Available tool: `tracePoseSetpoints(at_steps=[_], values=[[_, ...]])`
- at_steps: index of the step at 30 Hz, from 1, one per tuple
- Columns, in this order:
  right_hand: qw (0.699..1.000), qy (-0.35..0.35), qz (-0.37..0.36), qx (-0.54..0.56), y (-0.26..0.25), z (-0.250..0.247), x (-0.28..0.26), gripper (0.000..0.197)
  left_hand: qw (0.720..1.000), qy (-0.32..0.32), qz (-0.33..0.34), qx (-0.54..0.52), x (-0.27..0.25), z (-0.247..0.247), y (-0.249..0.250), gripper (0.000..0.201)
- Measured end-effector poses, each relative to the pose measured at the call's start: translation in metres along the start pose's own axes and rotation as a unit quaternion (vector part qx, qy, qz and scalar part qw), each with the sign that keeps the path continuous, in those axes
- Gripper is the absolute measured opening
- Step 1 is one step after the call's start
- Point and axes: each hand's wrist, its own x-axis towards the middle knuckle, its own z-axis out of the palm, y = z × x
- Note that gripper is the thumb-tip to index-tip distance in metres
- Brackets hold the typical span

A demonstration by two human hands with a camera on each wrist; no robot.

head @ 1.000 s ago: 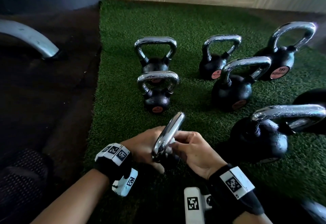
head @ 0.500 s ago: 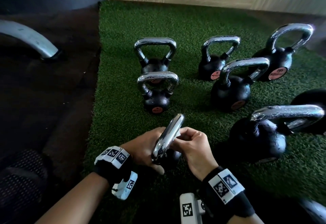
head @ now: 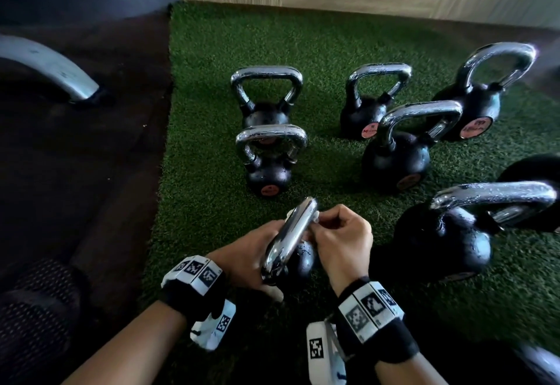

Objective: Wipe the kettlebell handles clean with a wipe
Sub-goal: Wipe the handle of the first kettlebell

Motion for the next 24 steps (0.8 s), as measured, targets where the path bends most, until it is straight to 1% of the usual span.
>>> tracePoseSetpoints(at_steps=[3, 8, 14, 16, 17, 19, 21, 22, 24], values=[[1.0, 0.007, 0.016, -0.013, -0.003, 0.002, 0.0, 0.022, 1.0, 0.006, 0.001, 0.003, 0.0, 0.001, -0.003, 0.126], [0.996, 0.01, 0.075, -0.035, -0.008, 0.008, 0.006, 0.019, 0.999, 0.016, 0.015, 0.027, 0.002, 0.003, -0.009, 0.125], [0.988, -0.031, 0.12, -0.086, -0.006, 0.012, 0.008, 0.009, 0.999, 0.018, 0.023, 0.039, 0.0, 0.004, -0.01, 0.12], [0.985, -0.041, 0.123, -0.118, -0.008, 0.012, 0.01, 0.007, 0.997, 0.028, 0.033, 0.066, -0.002, 0.005, -0.009, 0.117], [0.982, -0.05, 0.115, -0.143, -0.01, 0.01, 0.011, 0.01, 0.995, 0.033, 0.038, 0.085, -0.004, 0.005, -0.007, 0.116], [0.969, -0.09, 0.078, -0.217, -0.016, 0.002, 0.014, 0.014, 0.99, 0.044, 0.047, 0.122, -0.011, 0.006, -0.004, 0.121], [0.951, -0.131, 0.011, -0.279, -0.022, -0.012, 0.019, 0.015, 0.986, 0.066, 0.048, 0.145, -0.023, 0.008, -0.003, 0.129], [0.944, -0.137, -0.029, -0.298, -0.025, -0.019, 0.021, 0.017, 0.985, 0.088, 0.042, 0.145, -0.03, 0.009, -0.002, 0.131], [0.938, -0.135, -0.114, -0.298, -0.034, -0.031, 0.027, 0.022, 0.979, 0.15, 0.034, 0.136, -0.043, 0.013, 0.003, 0.123]])
